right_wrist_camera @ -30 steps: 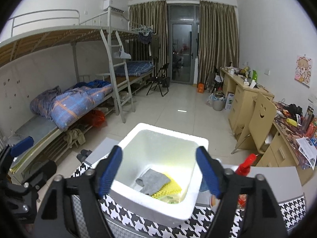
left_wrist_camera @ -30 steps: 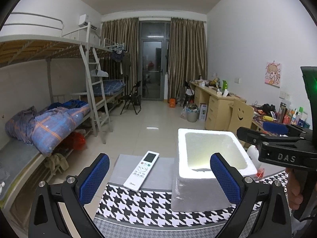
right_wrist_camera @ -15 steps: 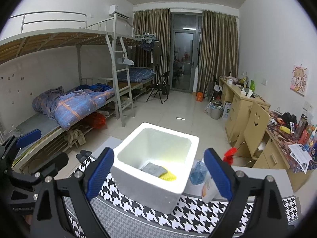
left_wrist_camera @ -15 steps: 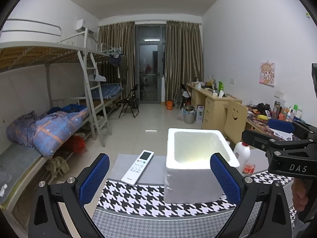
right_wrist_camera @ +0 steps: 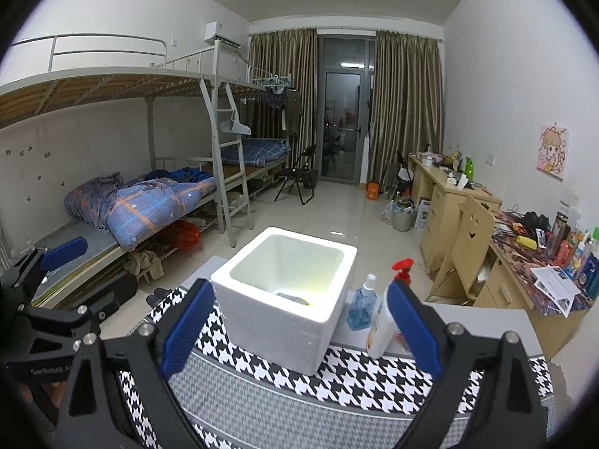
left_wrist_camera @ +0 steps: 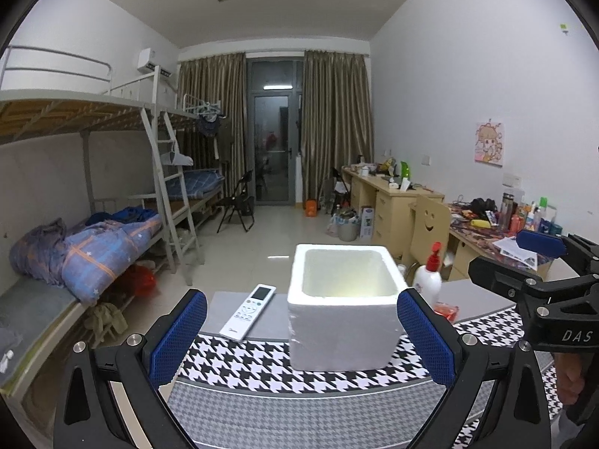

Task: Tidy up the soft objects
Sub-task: 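Move both open tools back toward the mask and white roller on the runner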

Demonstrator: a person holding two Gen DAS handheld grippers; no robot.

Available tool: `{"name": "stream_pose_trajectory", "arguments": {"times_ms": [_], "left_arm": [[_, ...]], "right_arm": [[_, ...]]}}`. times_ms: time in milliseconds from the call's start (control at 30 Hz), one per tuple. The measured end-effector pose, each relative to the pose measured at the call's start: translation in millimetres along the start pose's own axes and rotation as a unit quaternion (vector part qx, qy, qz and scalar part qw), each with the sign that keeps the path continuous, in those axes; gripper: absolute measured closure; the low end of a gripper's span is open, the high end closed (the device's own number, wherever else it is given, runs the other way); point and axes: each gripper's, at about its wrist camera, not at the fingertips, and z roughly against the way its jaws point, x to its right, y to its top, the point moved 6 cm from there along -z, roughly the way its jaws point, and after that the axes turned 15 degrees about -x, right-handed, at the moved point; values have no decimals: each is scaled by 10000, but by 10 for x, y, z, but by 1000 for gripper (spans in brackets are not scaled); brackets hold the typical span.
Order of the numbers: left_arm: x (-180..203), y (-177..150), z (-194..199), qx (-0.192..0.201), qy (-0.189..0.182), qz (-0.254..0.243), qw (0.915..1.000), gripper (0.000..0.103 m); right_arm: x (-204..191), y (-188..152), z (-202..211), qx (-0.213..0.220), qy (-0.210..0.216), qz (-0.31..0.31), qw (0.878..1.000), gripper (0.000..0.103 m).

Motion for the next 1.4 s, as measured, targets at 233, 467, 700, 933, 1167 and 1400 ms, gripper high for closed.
{"name": "stream_pose_trajectory", "arguments": {"times_ms": [233, 467, 700, 933, 1167, 1400], "left_arm": [[139, -67, 164, 72, -52, -84, 9999, 1], [286, -164, 316, 121, -196, -209, 9995, 1], [422, -263, 424, 146, -378, -270, 9988, 1], [580, -389, 430, 68, -543, -335, 9979, 1], [687, -514, 445, 57, -719, -321, 9969, 1], [889, -638, 529, 131, -940, -411, 9946, 1]], "right_arm": [[68, -177, 211, 74, -3, -74, 9999, 3], [145, -354, 382, 148, 64, -160, 9997, 3], [227, -491, 493, 181, 40, -272, 9995, 3], [311, -687, 604, 229, -61, -314, 9992, 3], [389, -858, 754, 337, -207, -347, 9986, 3], [461, -1009, 913, 469, -355, -397, 9975, 3]]}}
